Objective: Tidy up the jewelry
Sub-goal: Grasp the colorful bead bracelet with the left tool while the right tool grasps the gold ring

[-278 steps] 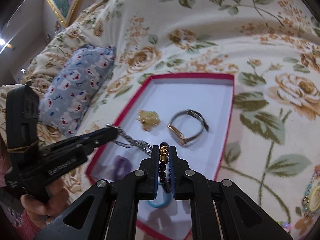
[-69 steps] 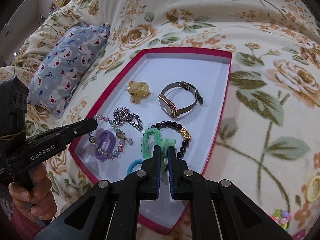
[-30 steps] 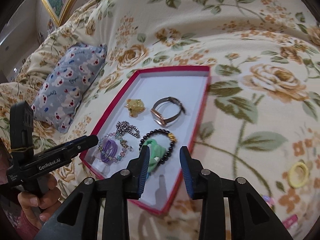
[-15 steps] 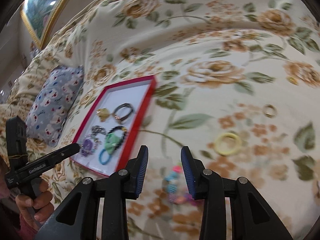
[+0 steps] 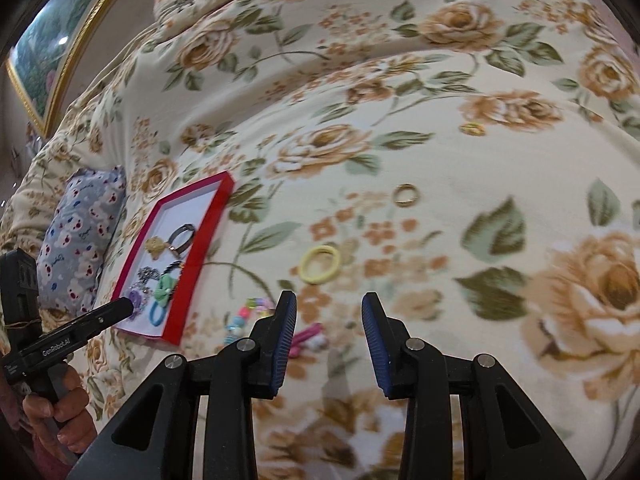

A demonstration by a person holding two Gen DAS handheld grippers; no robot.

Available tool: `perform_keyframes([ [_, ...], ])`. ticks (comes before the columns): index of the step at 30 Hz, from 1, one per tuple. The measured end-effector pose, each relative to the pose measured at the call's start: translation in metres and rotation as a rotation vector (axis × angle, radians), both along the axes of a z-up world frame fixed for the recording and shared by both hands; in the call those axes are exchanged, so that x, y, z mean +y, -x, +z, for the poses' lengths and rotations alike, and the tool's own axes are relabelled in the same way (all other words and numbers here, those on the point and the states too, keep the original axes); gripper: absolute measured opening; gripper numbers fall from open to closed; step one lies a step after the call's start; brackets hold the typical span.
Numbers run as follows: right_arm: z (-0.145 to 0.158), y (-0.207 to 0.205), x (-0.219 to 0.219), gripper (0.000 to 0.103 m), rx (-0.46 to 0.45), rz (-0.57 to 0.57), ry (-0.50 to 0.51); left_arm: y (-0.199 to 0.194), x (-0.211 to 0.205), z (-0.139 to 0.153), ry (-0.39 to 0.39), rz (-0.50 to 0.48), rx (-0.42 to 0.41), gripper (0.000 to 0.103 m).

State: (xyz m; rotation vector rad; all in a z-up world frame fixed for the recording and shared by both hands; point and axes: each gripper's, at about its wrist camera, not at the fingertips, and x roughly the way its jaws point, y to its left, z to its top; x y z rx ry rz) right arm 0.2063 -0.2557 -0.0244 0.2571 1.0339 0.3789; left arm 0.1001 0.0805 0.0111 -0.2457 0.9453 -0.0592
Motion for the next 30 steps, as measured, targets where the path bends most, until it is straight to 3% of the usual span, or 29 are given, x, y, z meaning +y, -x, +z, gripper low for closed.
perform_keyframes([
  [23, -0.016, -0.041, -0.024, 0.037, 0.009, -0.056, -0.003, -0.047, -0.07, -0.027, -0.05, -0.127, 0.061, 0.056],
  [30, -0.025, -0.06, -0.021, 0.037, 0.003, -0.063, 0.023, -0.065, -0.087, -0.049, -0.053, -0.162, 0.11, 0.056],
])
